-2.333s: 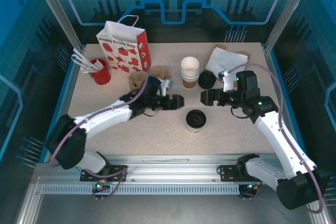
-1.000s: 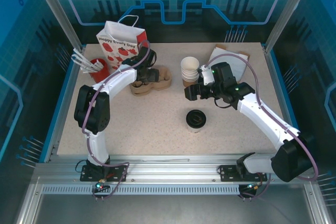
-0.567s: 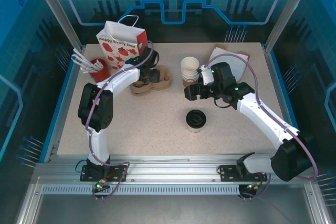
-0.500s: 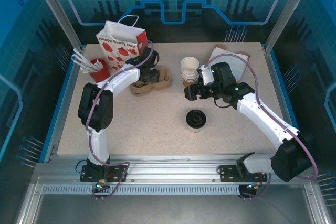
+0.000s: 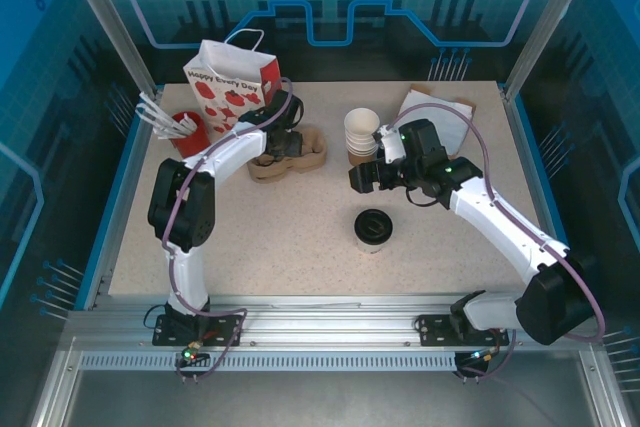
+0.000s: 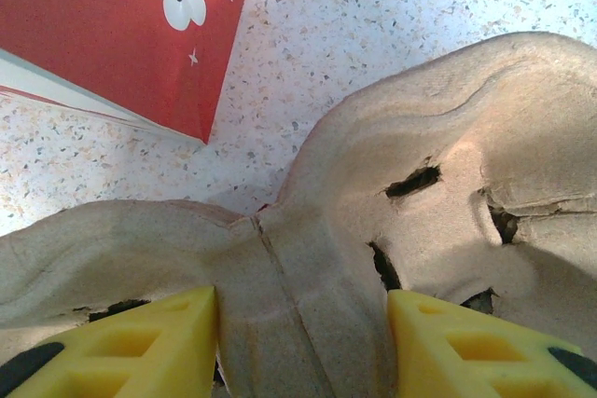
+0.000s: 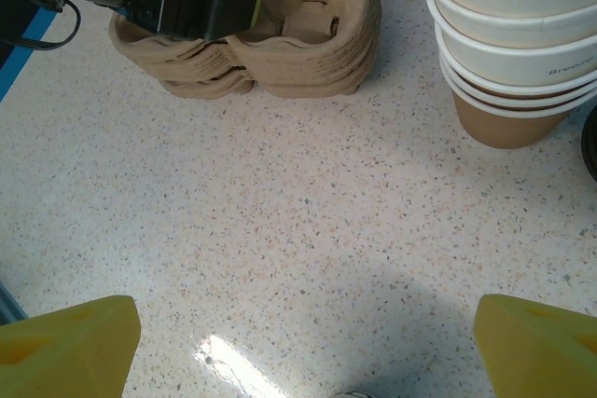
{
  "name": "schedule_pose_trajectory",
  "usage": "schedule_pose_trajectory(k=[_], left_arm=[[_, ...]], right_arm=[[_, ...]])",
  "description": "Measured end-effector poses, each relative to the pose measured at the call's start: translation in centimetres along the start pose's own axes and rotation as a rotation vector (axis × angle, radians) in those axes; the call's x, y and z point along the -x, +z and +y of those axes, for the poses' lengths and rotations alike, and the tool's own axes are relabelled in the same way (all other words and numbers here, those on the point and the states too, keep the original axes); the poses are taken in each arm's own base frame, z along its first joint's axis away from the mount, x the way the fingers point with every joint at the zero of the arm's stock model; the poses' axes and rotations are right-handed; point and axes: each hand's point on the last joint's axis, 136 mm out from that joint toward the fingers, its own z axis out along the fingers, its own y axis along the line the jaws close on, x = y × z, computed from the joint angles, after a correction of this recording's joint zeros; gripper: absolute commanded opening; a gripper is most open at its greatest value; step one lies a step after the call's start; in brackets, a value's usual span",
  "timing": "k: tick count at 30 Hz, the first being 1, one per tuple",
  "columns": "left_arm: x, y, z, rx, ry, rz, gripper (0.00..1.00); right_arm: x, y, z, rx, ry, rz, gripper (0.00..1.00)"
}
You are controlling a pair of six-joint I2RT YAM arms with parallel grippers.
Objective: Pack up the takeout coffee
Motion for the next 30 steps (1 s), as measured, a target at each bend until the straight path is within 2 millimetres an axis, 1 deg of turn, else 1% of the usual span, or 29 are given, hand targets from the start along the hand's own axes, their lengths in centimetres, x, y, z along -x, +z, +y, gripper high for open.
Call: schedule_pose_trajectory(k=[7, 10, 23, 30], left_arm=[[1.0, -1.7, 0.2, -0.002, -0.007, -0.041, 0.49], [1.3, -2.1, 0.1, -0.006, -0.009, -0.052, 0.51], [1.1, -2.1, 0.2, -0.004, -0.009, -0.049, 0.55], [1.0, -1.9, 0.3, 0.005, -0.007, -0.044, 0.54]], right_arm=[[-0.1, 0.1, 0.1, 0.003, -0.002, 0.003, 0.93], [-0.1, 0.1, 0.1, 0.003, -0.002, 0.003, 0.93], [-0.1, 0.1, 0.1, 0.003, -0.002, 0.005, 0.94], [-0.1, 0.2, 0.1, 0.002, -0.002, 0.007, 0.93]])
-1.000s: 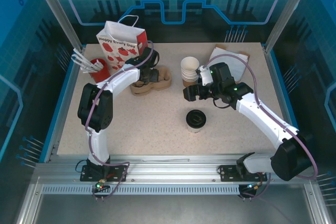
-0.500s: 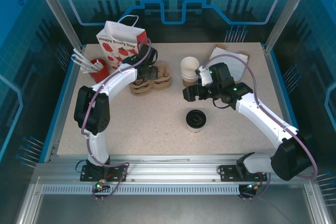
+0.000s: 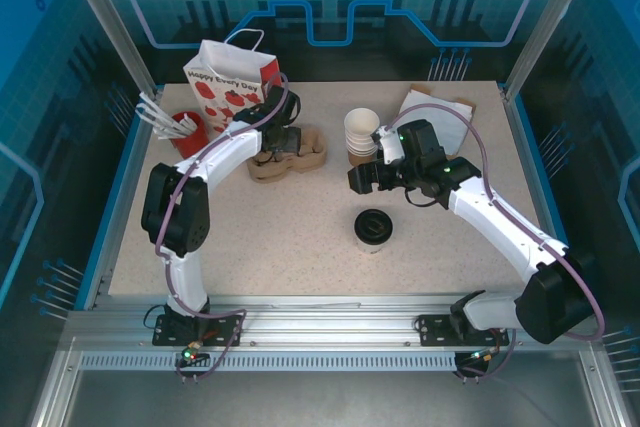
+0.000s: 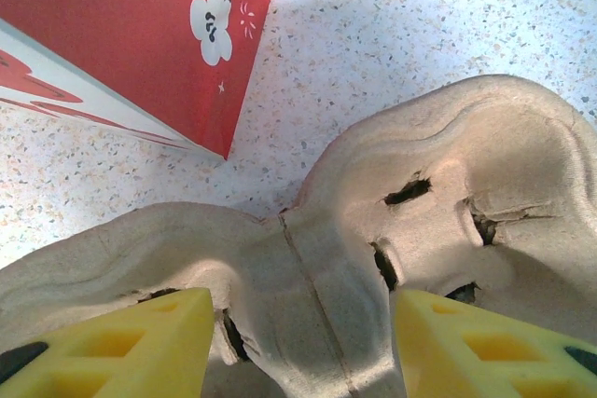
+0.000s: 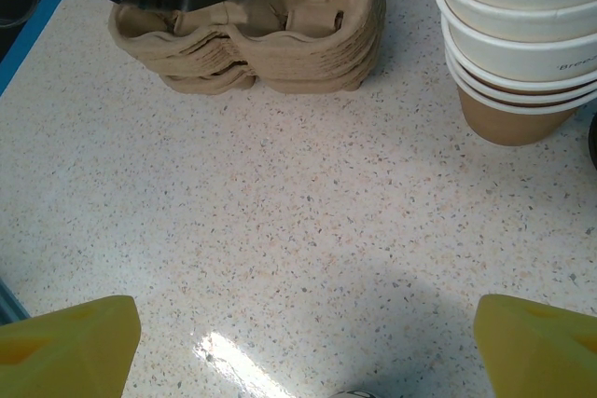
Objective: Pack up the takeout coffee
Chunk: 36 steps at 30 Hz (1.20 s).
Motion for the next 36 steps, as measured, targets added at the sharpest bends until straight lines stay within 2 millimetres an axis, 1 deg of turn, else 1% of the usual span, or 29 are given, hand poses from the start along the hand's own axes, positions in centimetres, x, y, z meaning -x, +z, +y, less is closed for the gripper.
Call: schedule_pose_trajectory(k=[2, 5, 10, 18, 24, 36], left_arm=[[-0.1, 0.1, 0.0, 0.001, 0.001, 0.003, 0.56], [-0.1, 0.1, 0.0, 0.001, 0.001, 0.003, 0.62], [-0.2, 0.2, 0.0, 0.002, -0.011, 0.007, 0.63], [-1.1, 1.6, 0.0, 0.010, -0.018, 0.040, 0.55], [-1.1, 1.6, -0.2, 0.004, -0.017, 0.042, 0.49], [-1.1, 1.5, -0.3, 0.002, -0.015, 0.040, 0.47]], right_arm=[[0.0, 0.0, 0.0, 0.000, 0.000, 0.000, 0.94], [0.0, 0.0, 0.1, 0.001, -0.002, 0.001, 0.94], [-0.1, 0.0, 0.2, 0.004, -0.003, 0.002, 0.94], [-0.4, 0.3, 0.1, 0.003, -0.003, 0.007, 0.93], [-0.8, 0.4, -0.1, 0.001, 0.000, 0.016, 0.94], [-0.8, 0.4, 0.0, 0.002, 0.000, 0.014, 0.93]])
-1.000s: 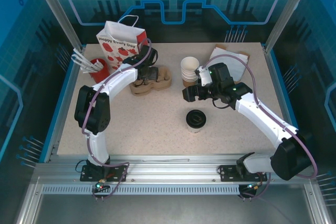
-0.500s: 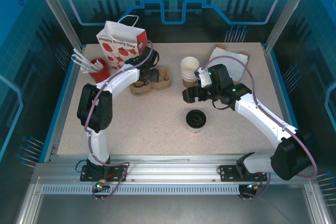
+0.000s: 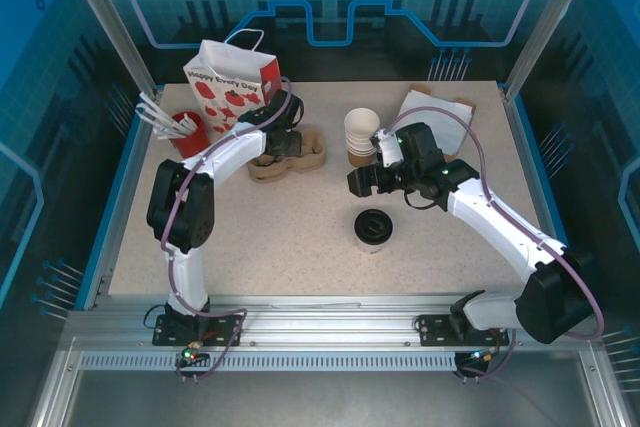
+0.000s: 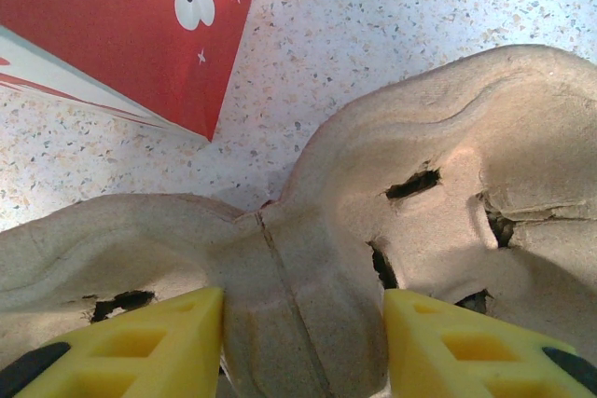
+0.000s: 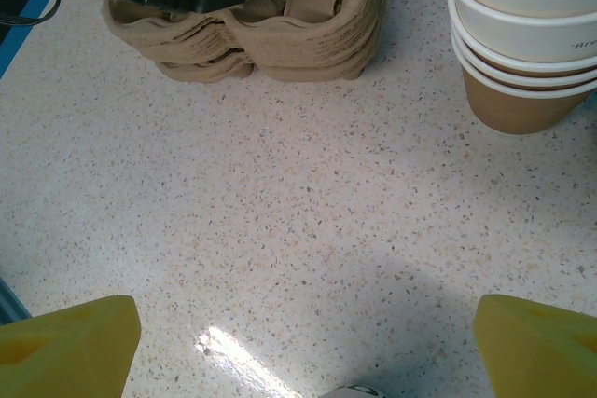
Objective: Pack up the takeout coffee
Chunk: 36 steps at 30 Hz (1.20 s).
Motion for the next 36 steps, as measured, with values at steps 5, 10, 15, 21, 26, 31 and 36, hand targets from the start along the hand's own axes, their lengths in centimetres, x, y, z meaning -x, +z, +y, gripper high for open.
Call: schedule_pose_trajectory(k=[5, 10, 15, 21, 26, 31, 36], left_arm=[[0.4, -0.7, 0.0, -0.006, -0.003, -0.016, 0.47], [1.0, -1.8, 0.0, -0.015, -0.008, -0.041, 0.48], [1.0, -1.9, 0.0, -0.015, -0.012, -0.042, 0.47], [0.5, -2.5, 0.3, -0.015, -0.031, -0.042, 0.47], [2.1, -7.2, 0.6, -0.047, -0.050, -0.136, 0.47], [2.3, -13.5, 0.3, -0.091, -0.072, -0.263, 0.47], [-3.3, -15.5, -2.0, -0.151, -0.064, -0.245, 0.47]], right_arm=[[0.0, 0.0, 0.0, 0.000, 0.000, 0.000, 0.93], [-0.1, 0.1, -0.1, -0.001, 0.001, 0.003, 0.94], [-0.1, 0.1, 0.0, 0.000, 0.000, 0.000, 0.94], [-0.1, 0.1, 0.0, 0.000, 0.000, 0.001, 0.93], [-0.1, -0.1, -0.1, -0.007, -0.003, 0.007, 0.94], [0.4, -1.1, -0.1, -0.025, -0.022, -0.014, 0.94], [1.1, -2.8, 0.0, -0.054, -0.049, -0.054, 0.94]])
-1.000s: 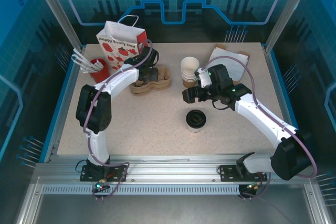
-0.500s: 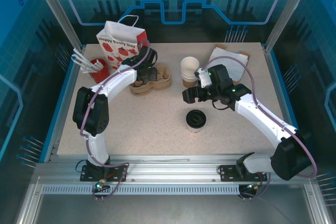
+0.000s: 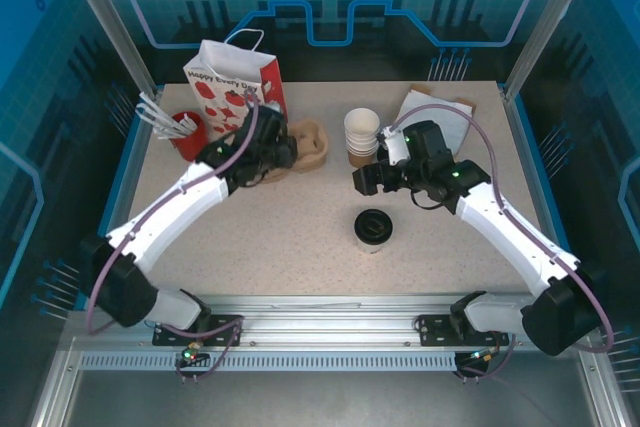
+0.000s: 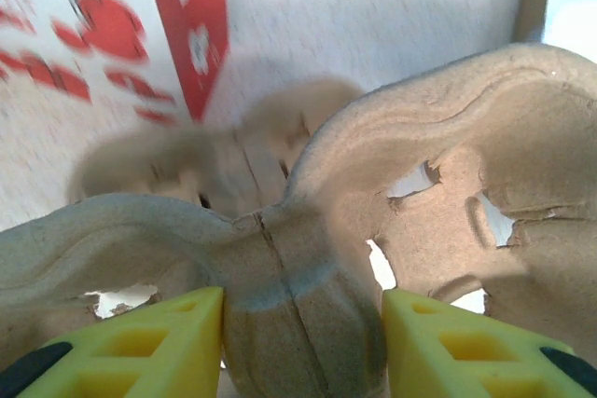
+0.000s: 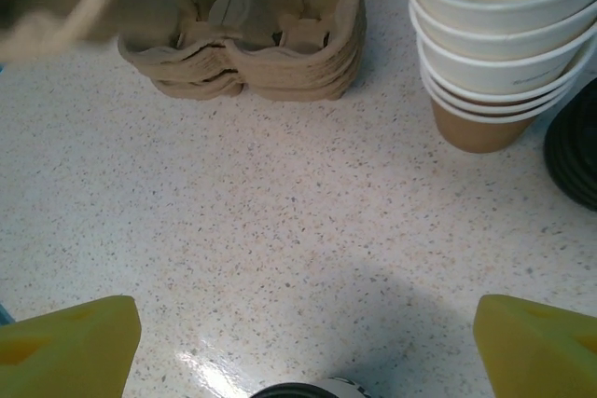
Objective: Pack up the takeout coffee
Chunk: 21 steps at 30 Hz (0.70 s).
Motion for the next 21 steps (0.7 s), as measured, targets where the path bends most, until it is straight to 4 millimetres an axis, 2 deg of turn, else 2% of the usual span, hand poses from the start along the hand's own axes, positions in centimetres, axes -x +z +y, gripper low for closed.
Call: schedule_pose_trajectory(k=[5, 9, 11, 13, 21], left_arm=[[-8.5, 0.1, -1.5, -0.006, -0.008, 0.122, 0.47], [-15.4, 1.0, -0.8, 0.046, -0.047, 0.234, 0.47], [-17.8, 1.3, -0.6, 0.070, -0.065, 0.272, 0.47], [-19.4, 1.6, -1.0, 0.084, -0.086, 0.295, 0.47], [-21.3, 2.9, -2.4, 0.120, -0.117, 0.287, 0.51]], right_arm=[[0.3, -1.5, -0.4, -0.038, -0.027, -0.029, 0.94], [0.4, -2.3, -0.7, -0.054, -0.039, -0.041, 0.94], [0.4, -2.4, -0.8, -0.057, -0.045, -0.043, 0.94], [0.4, -2.4, -0.8, -0.056, -0.048, -0.043, 0.94], [0.2, -2.3, -0.7, -0.047, -0.054, -0.036, 0.94]])
